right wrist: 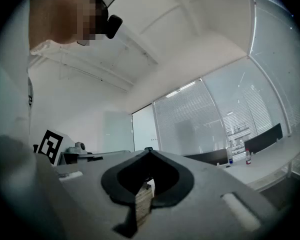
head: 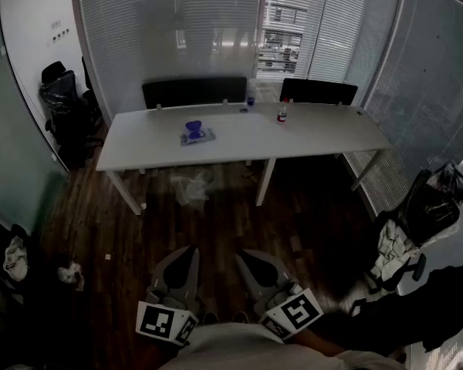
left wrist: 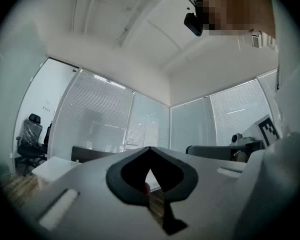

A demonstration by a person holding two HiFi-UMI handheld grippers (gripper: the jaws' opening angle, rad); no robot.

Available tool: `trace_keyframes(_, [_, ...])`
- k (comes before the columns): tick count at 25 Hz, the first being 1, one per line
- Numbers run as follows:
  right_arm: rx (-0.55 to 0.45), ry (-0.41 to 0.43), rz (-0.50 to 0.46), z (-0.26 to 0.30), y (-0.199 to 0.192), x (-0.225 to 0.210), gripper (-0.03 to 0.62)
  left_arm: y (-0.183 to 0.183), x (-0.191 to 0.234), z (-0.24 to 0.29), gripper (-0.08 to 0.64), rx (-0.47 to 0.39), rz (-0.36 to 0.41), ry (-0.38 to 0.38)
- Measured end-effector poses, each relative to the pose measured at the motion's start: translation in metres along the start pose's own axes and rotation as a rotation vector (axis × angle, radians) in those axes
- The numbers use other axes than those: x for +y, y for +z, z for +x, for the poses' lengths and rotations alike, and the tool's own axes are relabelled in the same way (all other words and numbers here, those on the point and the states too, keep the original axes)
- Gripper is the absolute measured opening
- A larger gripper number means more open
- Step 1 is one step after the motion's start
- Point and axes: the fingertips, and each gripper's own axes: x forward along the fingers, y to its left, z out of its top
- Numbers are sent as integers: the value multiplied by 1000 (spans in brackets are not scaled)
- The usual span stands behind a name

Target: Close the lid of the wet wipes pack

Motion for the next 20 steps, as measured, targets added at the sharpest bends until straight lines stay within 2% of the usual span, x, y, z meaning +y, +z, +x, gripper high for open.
trace_keyframes(6, [-5, 1, 22, -3, -2, -11, 0, -5, -7, 9, 3, 10, 5, -7])
trace_keyframes(10, [-2, 22, 89, -6, -4, -17, 0, -10, -8, 14, 3, 22, 5, 2])
trace_keyframes(20, [12, 30, 109, -23, -6, -41, 0, -24, -30, 38, 3, 49, 17, -14])
